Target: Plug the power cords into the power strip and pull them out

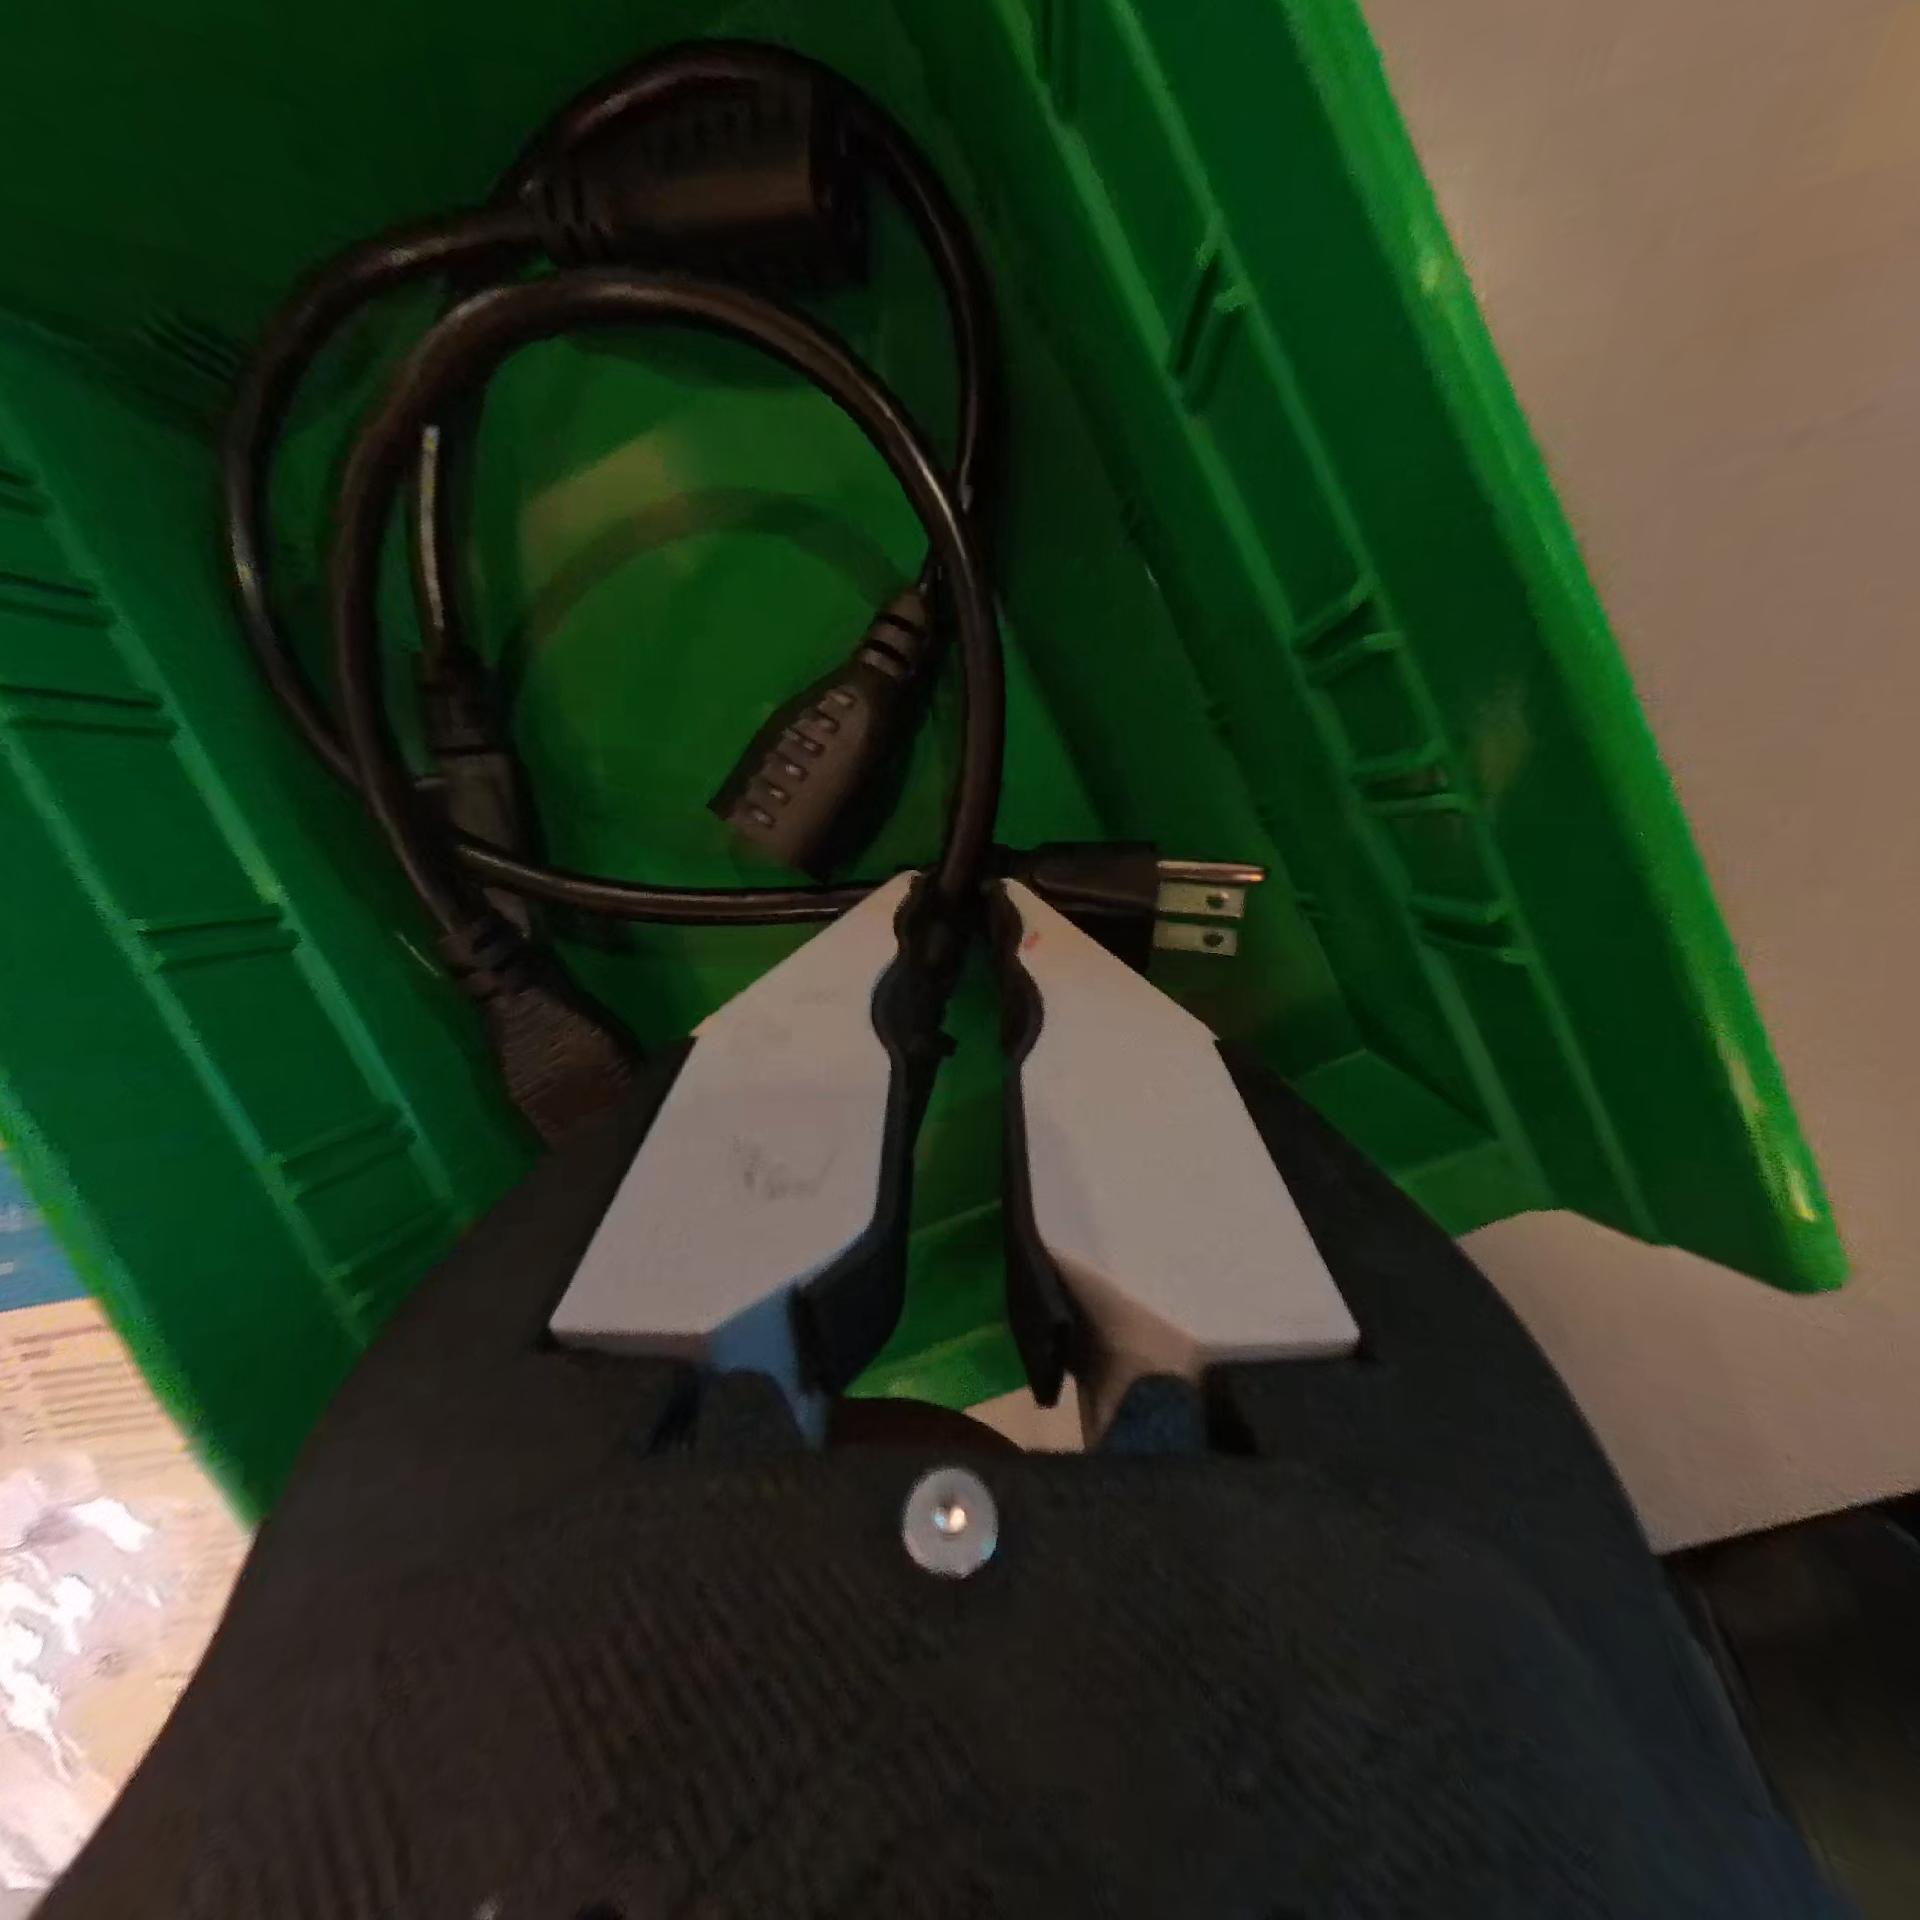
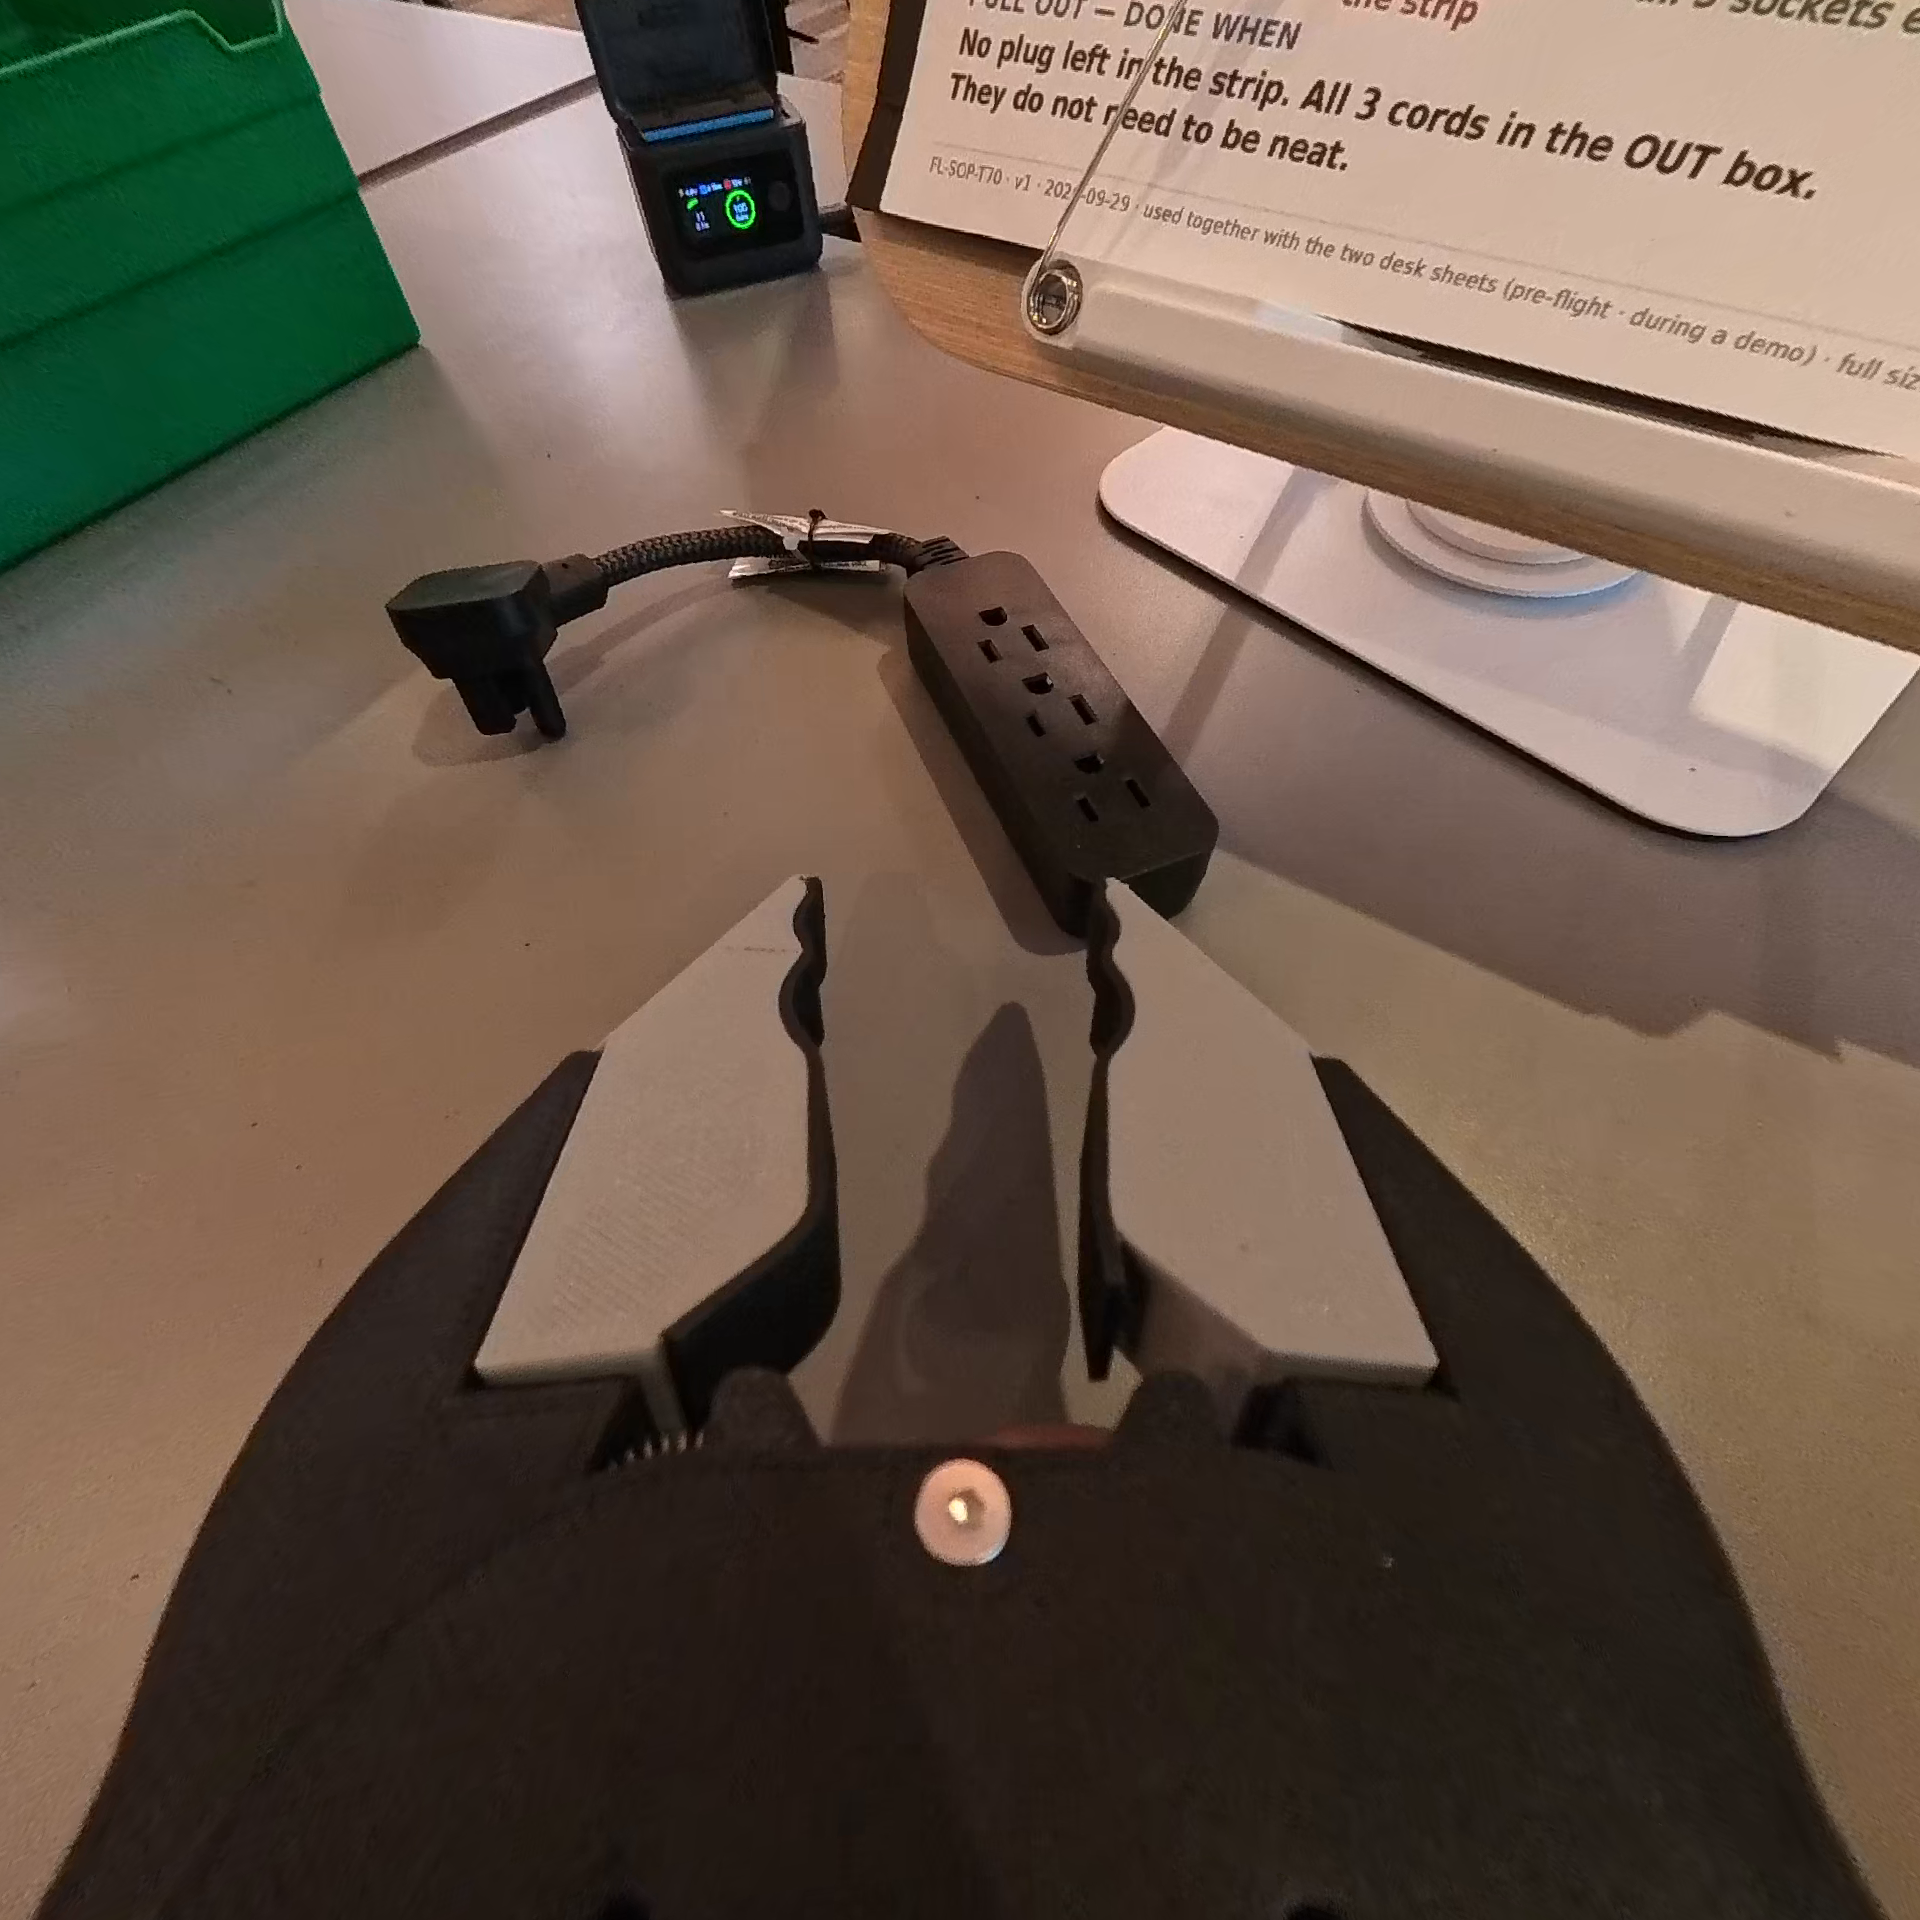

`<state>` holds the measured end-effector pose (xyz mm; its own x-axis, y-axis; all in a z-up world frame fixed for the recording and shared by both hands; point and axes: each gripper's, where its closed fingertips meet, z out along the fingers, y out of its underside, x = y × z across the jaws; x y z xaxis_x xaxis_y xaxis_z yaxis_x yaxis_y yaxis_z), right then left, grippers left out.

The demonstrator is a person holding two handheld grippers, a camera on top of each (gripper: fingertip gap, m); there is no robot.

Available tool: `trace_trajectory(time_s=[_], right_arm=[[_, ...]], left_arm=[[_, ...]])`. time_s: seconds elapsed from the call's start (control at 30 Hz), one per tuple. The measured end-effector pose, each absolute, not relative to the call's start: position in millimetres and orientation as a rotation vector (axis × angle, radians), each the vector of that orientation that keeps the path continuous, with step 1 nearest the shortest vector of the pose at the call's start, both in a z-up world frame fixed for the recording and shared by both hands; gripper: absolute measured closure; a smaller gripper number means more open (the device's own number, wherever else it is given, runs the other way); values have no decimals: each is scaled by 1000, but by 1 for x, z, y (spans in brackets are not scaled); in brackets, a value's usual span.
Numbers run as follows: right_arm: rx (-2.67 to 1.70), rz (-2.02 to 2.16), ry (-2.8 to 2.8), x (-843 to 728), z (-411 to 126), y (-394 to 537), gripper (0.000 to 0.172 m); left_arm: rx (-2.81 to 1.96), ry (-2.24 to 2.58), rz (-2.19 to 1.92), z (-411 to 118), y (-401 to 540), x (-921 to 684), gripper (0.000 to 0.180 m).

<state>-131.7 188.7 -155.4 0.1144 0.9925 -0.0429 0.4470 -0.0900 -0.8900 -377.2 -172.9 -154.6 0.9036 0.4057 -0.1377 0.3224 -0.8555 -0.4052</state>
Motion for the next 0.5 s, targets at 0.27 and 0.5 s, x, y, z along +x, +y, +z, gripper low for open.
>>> trace_trajectory(time_s=[0.27, 0.5], right_arm=[[-1647, 919, -1431, -132, -156, 189, 124], [-1648, 921, -1431, -131, -156, 188, 124]], left_arm=[[-2435, -592, 387, -91, -172, -392, 180], [-2657, -591, 367, -128, -196, -378, 148]])
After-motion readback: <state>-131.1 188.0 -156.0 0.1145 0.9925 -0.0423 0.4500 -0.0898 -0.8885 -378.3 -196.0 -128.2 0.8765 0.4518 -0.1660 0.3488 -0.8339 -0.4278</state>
